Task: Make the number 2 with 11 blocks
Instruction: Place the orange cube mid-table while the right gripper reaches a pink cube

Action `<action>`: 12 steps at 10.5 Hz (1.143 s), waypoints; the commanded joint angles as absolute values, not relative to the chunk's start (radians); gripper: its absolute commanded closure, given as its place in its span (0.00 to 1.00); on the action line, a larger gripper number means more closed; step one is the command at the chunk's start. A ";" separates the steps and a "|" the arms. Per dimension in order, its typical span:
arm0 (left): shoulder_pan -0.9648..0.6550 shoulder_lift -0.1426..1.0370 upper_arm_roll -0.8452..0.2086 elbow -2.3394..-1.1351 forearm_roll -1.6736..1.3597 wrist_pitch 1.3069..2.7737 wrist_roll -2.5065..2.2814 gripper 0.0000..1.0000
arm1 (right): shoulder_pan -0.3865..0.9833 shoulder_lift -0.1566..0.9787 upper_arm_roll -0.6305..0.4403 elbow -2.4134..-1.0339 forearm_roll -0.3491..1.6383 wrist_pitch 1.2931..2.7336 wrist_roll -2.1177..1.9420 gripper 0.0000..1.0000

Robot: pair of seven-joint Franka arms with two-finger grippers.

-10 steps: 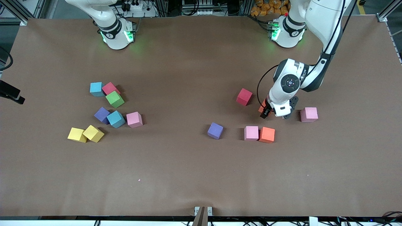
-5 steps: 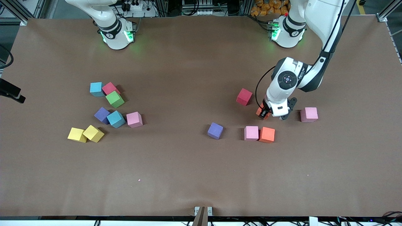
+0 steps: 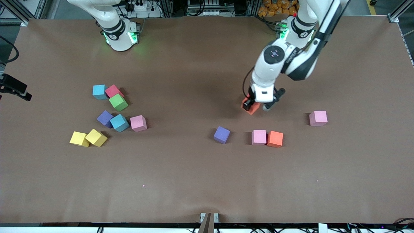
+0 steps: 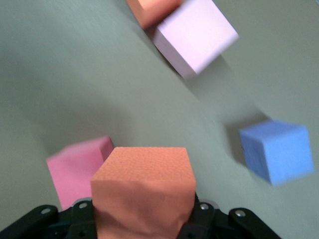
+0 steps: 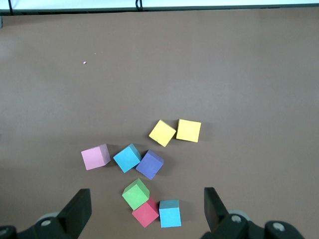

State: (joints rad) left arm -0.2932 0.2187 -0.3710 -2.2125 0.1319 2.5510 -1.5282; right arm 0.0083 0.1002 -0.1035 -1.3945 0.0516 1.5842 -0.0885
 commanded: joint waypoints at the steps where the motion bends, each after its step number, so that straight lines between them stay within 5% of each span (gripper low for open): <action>1: -0.316 0.225 -0.454 -2.177 0.158 2.534 -1.557 1.00 | 0.014 0.095 -0.066 -1.379 0.057 1.568 -0.091 0.00; 8: -0.610 0.438 -0.465 -2.154 0.352 2.534 -1.520 1.00 | 0.118 0.112 -0.011 -1.471 0.044 1.516 -0.063 0.00; 12: -0.646 0.459 -0.508 -2.137 0.448 2.537 -1.405 1.00 | 0.127 0.083 -0.008 -1.740 0.061 1.829 -0.048 0.00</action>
State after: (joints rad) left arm -0.6267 0.4562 -0.4956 -2.1609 0.4222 2.5475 -1.4509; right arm 0.1174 0.1248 -0.0107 -1.6181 0.0529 1.7223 -0.0706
